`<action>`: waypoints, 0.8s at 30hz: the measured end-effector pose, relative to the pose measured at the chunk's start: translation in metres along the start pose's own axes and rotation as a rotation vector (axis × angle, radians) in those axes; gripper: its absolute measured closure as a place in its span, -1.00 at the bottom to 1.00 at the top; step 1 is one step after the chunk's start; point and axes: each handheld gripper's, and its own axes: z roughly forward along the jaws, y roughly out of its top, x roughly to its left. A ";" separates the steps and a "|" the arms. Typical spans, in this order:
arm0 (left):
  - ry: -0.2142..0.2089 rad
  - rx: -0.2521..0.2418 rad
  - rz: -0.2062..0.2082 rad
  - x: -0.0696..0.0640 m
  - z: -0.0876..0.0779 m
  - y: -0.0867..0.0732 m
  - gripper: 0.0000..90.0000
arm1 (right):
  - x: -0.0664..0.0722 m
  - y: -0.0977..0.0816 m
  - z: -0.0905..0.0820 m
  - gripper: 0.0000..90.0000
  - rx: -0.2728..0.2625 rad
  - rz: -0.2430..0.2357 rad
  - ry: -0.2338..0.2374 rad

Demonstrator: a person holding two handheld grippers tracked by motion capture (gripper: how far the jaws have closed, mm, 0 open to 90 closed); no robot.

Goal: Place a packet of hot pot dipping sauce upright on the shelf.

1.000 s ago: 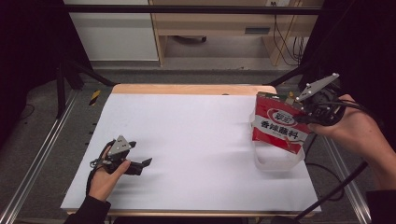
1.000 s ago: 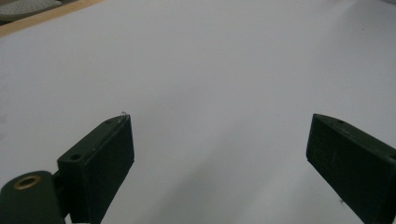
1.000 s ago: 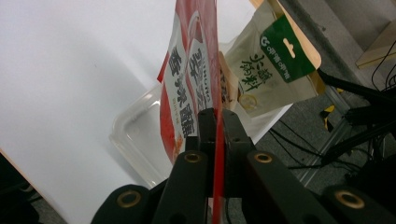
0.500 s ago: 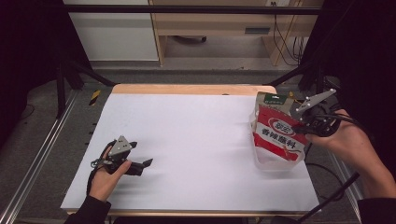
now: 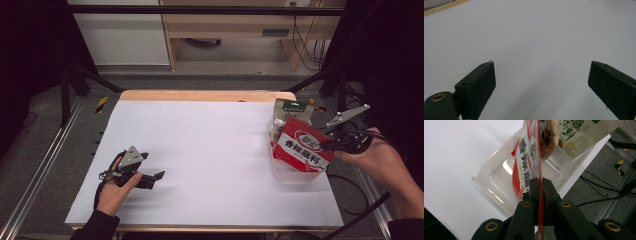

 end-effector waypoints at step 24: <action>-0.005 0.000 0.001 0.000 0.000 0.000 -0.83 | 0.012 0.052 0.003 -0.26 -0.083 0.026 -0.098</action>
